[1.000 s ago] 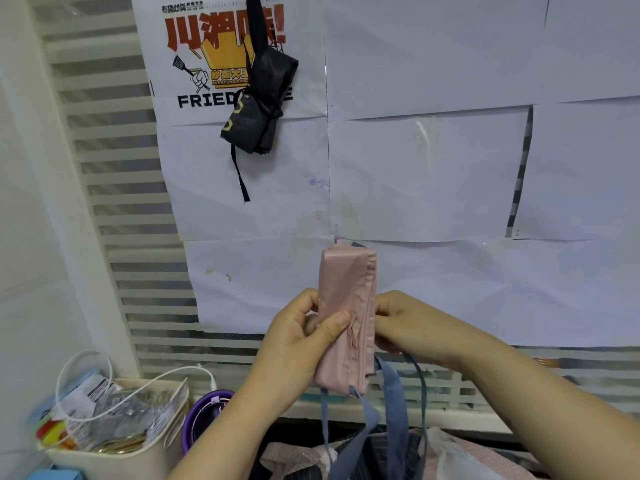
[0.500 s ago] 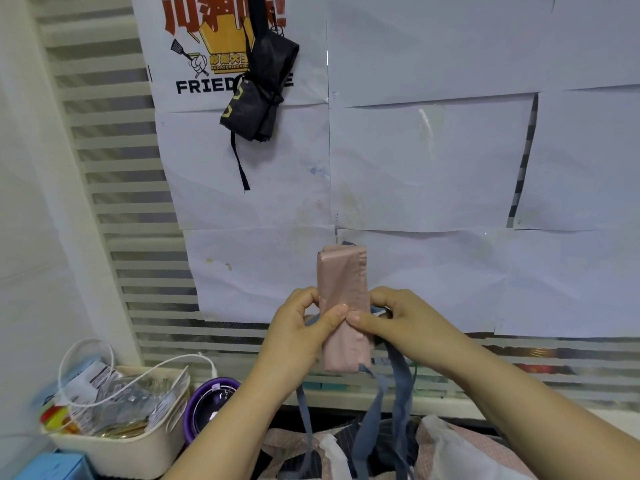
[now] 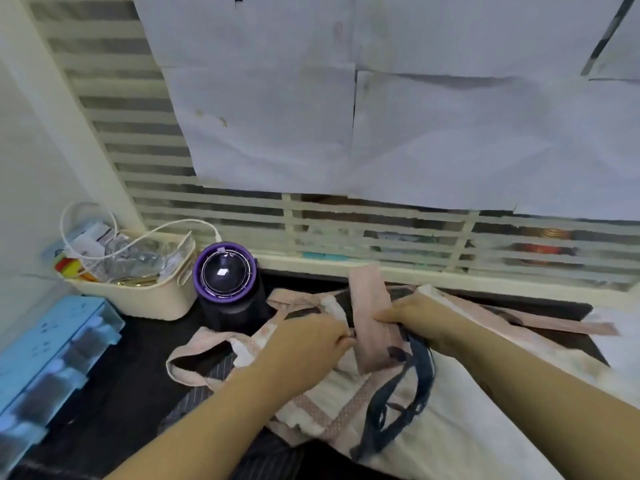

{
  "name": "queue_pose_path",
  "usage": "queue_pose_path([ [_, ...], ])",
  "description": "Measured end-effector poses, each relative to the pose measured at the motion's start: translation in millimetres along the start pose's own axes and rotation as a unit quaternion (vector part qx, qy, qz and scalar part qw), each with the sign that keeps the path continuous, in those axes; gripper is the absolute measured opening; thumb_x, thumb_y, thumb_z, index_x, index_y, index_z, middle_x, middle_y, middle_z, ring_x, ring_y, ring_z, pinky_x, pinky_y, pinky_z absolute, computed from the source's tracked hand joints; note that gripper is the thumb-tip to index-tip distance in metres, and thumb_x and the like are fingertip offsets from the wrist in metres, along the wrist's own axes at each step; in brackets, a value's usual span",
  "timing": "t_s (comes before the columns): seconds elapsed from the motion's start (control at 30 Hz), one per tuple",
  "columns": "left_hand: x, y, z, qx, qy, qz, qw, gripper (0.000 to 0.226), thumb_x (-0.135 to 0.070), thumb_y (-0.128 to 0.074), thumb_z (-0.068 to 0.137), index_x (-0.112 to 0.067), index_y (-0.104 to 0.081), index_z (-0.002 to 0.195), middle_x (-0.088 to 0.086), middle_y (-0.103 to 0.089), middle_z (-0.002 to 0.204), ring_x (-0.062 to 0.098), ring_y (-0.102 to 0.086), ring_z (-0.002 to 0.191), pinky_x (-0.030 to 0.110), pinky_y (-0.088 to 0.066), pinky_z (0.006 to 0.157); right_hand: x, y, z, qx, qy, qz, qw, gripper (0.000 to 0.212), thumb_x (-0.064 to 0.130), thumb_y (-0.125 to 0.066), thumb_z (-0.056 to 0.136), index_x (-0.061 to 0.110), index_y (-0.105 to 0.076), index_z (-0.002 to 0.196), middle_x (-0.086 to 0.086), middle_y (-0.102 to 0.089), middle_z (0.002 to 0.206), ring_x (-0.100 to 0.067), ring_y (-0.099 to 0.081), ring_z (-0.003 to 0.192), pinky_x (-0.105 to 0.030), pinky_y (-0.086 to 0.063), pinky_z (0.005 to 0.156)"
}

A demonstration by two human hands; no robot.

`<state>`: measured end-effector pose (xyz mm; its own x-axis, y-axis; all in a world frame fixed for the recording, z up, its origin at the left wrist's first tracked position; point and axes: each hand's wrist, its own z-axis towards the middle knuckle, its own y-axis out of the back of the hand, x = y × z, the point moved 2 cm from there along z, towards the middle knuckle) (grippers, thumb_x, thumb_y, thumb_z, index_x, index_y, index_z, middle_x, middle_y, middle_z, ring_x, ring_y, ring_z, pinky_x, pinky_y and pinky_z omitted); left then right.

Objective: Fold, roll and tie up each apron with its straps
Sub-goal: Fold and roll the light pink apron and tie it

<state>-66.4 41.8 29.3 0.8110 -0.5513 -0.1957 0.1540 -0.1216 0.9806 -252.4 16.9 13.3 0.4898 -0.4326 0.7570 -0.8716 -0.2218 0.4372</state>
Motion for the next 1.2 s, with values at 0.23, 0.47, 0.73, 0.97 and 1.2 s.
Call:
queue_pose_path([
  [0.23,5,-67,-8,0.156,0.022,-0.319,0.935,0.034,-0.03,-0.048,0.099,-0.01,-0.064,0.077,0.012,-0.062,0.087,0.019,-0.054,0.078,0.033,-0.043,0.074,-80,-69,19,0.148,-0.061,-0.154,0.975,0.028,0.028,-0.067,0.084,0.012,-0.06,0.062,0.0,-0.053,0.061,-0.014,-0.046,0.059,-0.027,-0.038,0.061],
  [0.47,4,-141,-7,0.176,0.237,-0.596,0.747,0.022,-0.014,-0.05,0.097,-0.018,-0.066,0.112,0.006,-0.069,0.09,0.016,-0.064,0.086,0.039,-0.048,0.095,-107,-90,23,0.098,-0.001,-0.197,0.975,0.034,0.024,-0.056,0.093,-0.001,-0.057,0.071,-0.01,-0.044,0.062,-0.015,-0.037,0.057,-0.028,-0.029,0.054],
  [0.73,4,-143,5,0.213,0.131,-0.575,0.779,0.049,-0.002,-0.057,0.083,-0.034,-0.043,0.118,0.003,-0.055,0.118,0.017,-0.059,0.105,0.026,-0.048,0.086,-75,-39,-7,0.116,0.046,-0.394,0.911,0.034,0.026,-0.055,0.092,-0.003,-0.064,0.076,-0.011,-0.053,0.067,-0.016,-0.045,0.059,-0.03,-0.039,0.057],
  [0.97,7,-150,-8,0.2,0.074,-0.494,0.843,0.032,-0.042,-0.057,0.08,-0.043,-0.066,0.111,-0.008,-0.057,0.114,-0.027,-0.05,0.089,0.023,-0.048,0.095,8,-76,-37,0.279,0.208,-0.199,0.916,0.018,0.023,-0.052,0.097,0.022,-0.067,0.108,0.018,-0.064,0.083,0.007,-0.058,0.073,-0.012,-0.047,0.073],
  [1.2,1,-144,-3,0.229,0.155,-0.527,0.804,0.03,-0.031,-0.033,0.104,-0.034,-0.054,0.125,-0.001,-0.061,0.125,0.011,-0.052,0.114,0.025,-0.04,0.098,-52,-42,24,0.126,0.137,-0.224,0.957,0.041,0.008,-0.056,0.091,0.019,-0.054,0.13,0.008,-0.059,0.12,0.012,-0.051,0.078,-0.01,-0.046,0.075],
])
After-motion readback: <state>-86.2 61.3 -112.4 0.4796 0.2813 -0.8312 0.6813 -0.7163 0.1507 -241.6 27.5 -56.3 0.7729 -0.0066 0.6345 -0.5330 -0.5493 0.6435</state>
